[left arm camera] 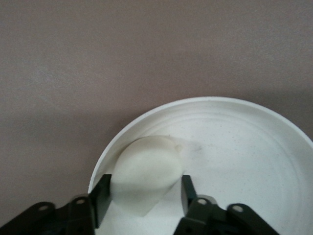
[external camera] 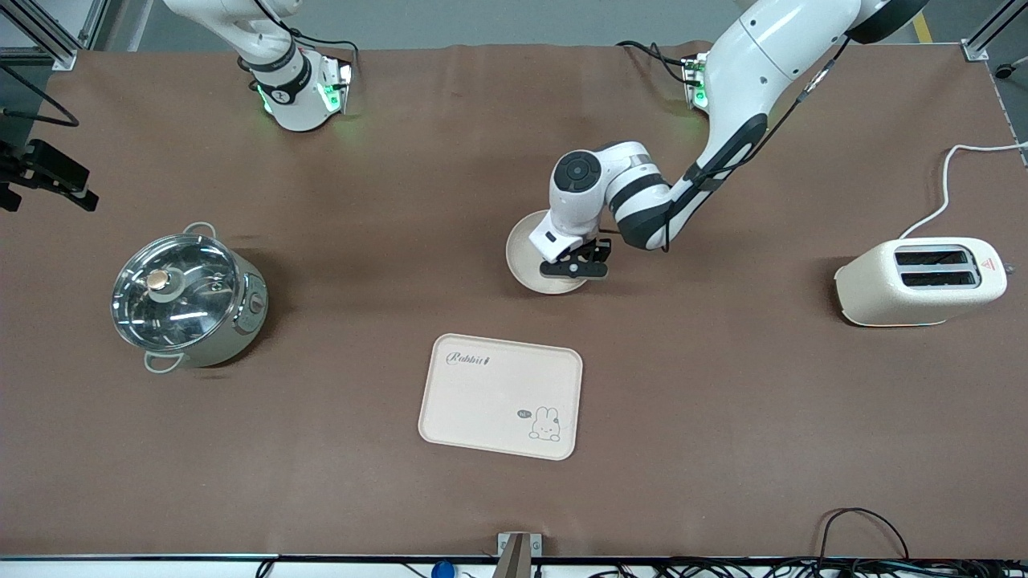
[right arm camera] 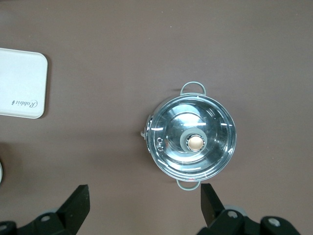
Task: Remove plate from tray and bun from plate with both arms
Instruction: 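Lower the left gripper into the plate and grasp the white bun, then lift the bun out of the plate with the left gripper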
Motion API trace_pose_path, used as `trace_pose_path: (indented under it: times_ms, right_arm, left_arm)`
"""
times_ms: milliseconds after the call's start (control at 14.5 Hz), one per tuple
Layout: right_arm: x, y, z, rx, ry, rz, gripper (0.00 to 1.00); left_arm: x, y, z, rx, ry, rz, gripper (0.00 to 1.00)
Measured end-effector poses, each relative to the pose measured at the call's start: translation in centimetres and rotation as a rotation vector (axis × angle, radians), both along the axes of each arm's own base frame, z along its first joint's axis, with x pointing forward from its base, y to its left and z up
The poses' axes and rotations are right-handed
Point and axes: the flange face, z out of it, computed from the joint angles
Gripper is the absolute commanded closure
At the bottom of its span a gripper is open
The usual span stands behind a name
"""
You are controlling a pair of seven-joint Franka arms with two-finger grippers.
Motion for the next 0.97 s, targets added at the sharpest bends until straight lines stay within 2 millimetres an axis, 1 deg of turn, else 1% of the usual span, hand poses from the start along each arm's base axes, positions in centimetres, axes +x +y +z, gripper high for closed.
trace_pose_path:
  times_ms: [138, 207, 276, 621, 759, 897, 966]
  right_arm:
    - [0.0, -0.6, 0.0, -0.006, -0.003, -0.011, 0.00]
    - [0.0, -1.0, 0.0, -0.006, -0.003, -0.017, 0.00]
    - [0.0, -1.2, 0.0, -0.006, -0.003, -0.021, 0.00]
    - [-0.1, -1.0, 0.0, -0.006, 0.002, -0.018, 0.00]
    - [-0.1, -1.0, 0.0, -0.006, 0.004, -0.018, 0.00]
    - [-0.1, -1.0, 0.0, -0.006, 0.003, -0.018, 0.00]
    - [-0.1, -1.0, 0.0, -0.006, 0.004, -0.018, 0.00]
  left_arm:
    - [-0.3, -0.3, 0.0, 0.000, 0.000, -0.005, 0.84]
    - [-0.3, -0.4, 0.0, 0.001, -0.003, -0.011, 0.95]
    - [-0.4, -0.4, 0.0, 0.003, -0.009, -0.018, 1.00]
    - [-0.3, -0.4, 0.1, 0.005, -0.016, -0.024, 1.00]
    - [0.1, -0.2, 0.2, 0.008, -0.017, -0.017, 1.00]
    - [0.9, 0.2, 1.0, 0.047, -0.015, -0.005, 1.00]
    - [1.2, 0.1, 1.9, 0.072, -0.007, 0.007, 1.00]
